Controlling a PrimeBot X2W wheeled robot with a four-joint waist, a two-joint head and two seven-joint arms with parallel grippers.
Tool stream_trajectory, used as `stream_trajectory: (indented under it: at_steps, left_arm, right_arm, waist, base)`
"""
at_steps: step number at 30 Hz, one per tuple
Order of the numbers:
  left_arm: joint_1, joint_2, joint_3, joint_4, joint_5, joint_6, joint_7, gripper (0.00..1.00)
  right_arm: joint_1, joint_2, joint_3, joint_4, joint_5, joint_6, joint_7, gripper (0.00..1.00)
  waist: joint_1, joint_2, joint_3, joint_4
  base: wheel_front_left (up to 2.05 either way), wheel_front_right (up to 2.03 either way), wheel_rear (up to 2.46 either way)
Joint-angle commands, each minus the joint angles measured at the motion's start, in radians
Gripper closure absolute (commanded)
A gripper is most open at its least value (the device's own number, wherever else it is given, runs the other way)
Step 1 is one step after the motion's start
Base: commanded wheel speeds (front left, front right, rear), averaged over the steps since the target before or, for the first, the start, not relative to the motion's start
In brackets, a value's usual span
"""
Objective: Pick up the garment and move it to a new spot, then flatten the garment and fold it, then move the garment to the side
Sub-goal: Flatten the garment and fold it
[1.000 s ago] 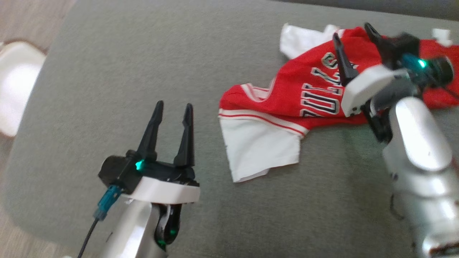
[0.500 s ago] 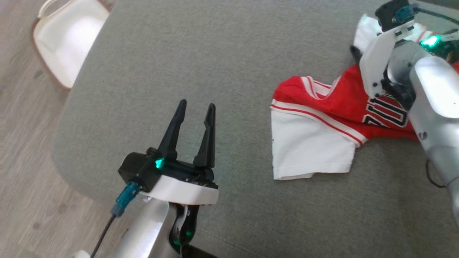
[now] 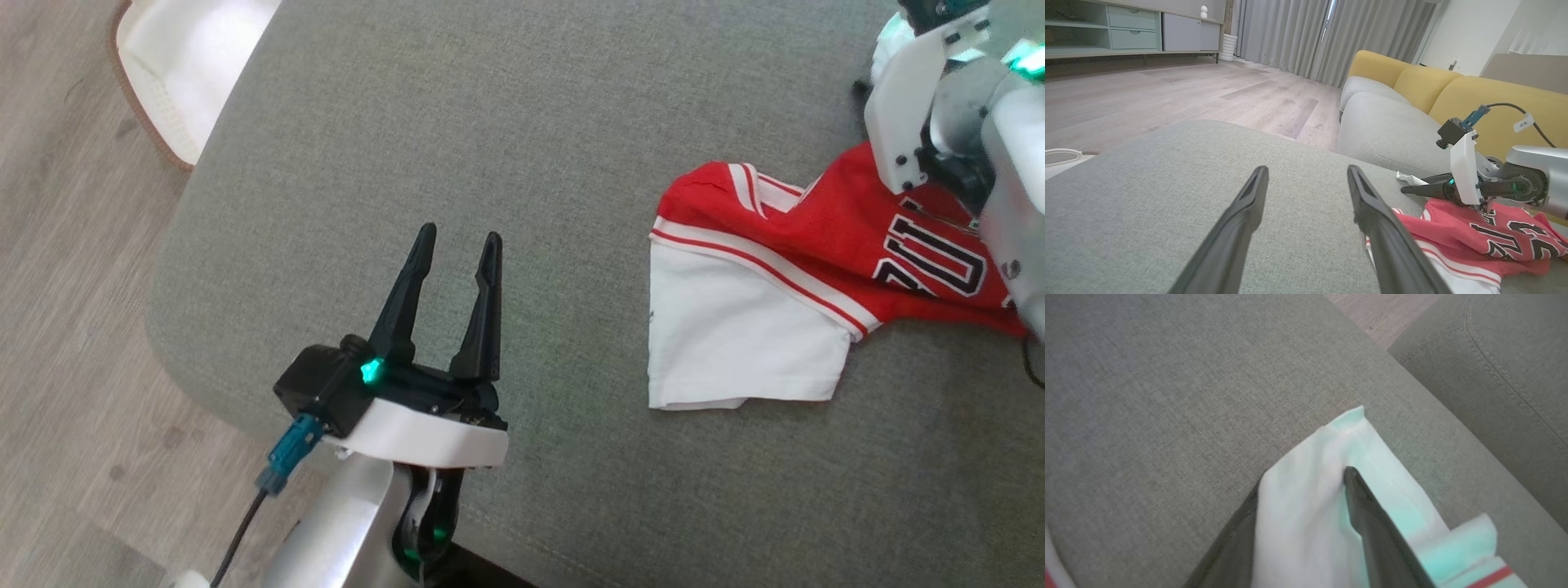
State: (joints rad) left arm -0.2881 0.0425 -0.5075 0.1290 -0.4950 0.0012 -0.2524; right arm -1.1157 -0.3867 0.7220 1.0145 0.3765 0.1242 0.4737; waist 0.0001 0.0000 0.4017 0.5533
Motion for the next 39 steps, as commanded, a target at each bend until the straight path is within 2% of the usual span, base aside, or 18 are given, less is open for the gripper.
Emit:
stream_trajectory:
  at_steps: [1,6,14,15,19,22,23,29,37,39]
  left_arm:
    - [-0.032,0.008,0.029,-0.035,-0.008,0.009,-0.009,0.00]
    - [-0.034,0.008,0.037,-0.040,-0.012,0.011,-0.009,0.00]
    - [-0.034,0.008,0.034,-0.056,-0.019,0.019,-0.009,0.00]
    - [-0.034,0.008,0.034,-0.056,-0.019,0.019,-0.009,0.00]
    - [-0.022,0.008,0.037,-0.063,-0.018,0.024,-0.009,0.00]
    - [-0.013,0.008,0.043,-0.067,-0.016,0.029,-0.009,0.00]
    - [-0.010,0.008,0.045,-0.068,-0.015,0.030,-0.009,0.00]
    - [-0.005,0.008,0.049,-0.071,-0.015,0.035,-0.009,0.00]
    - [-0.028,0.008,0.048,-0.046,-0.005,0.013,-0.009,0.00]
    - [-0.030,0.008,0.058,-0.037,0.007,0.010,-0.009,0.00]
  right_arm:
    - [-0.015,0.006,0.018,-0.008,0.005,0.007,-0.016,1.00]
    - [-0.089,0.015,0.019,0.011,-0.013,0.007,-0.151,1.00]
    - [-0.303,0.085,-0.102,0.088,-0.146,0.007,-0.538,1.00]
    - [-0.303,0.085,-0.102,0.088,-0.146,0.007,-0.538,1.00]
    - [-0.388,0.126,-0.188,0.135,-0.229,0.007,-0.692,1.00]
    - [-0.402,0.164,-0.223,0.180,-0.289,0.007,-0.716,1.00]
    - [-0.399,0.175,-0.227,0.204,-0.304,0.007,-0.706,0.00]
    - [-0.368,0.208,-0.243,0.243,-0.358,0.007,-0.717,0.00]
    - [-0.275,0.169,-0.313,0.255,-0.334,0.007,-0.731,0.00]
    - [-0.235,0.165,-0.334,0.236,-0.325,0.007,-0.734,0.00]
  waist:
    - [-0.0001,0.0000,0.006,0.002]
    - [-0.0001,0.0000,0.016,0.006]
    - [-0.0001,0.0000,0.025,0.013]
    - [-0.0001,0.0000,0.025,0.013]
    - [-0.0001,0.0000,0.023,0.016]
    - [-0.0001,0.0000,0.019,0.016]
    - [-0.0001,0.0000,0.018,0.016]
    - [-0.0001,0.0000,0.016,0.014]
    - [-0.0001,0.0000,-0.039,-0.006]
    - [-0.0001,0.0000,-0.062,-0.032]
  base:
    - [0.00,0.00,0.00]
    - [0.00,0.00,0.00]
    - [0.00,0.00,0.00]
    - [0.00,0.00,0.00]
    - [0.00,0.00,0.00]
    - [0.00,0.00,0.00]
    - [0.00,0.00,0.00]
    - [0.00,0.00,0.00]
    - [0.00,0.00,0.00]
    - [0.00,0.00,0.00]
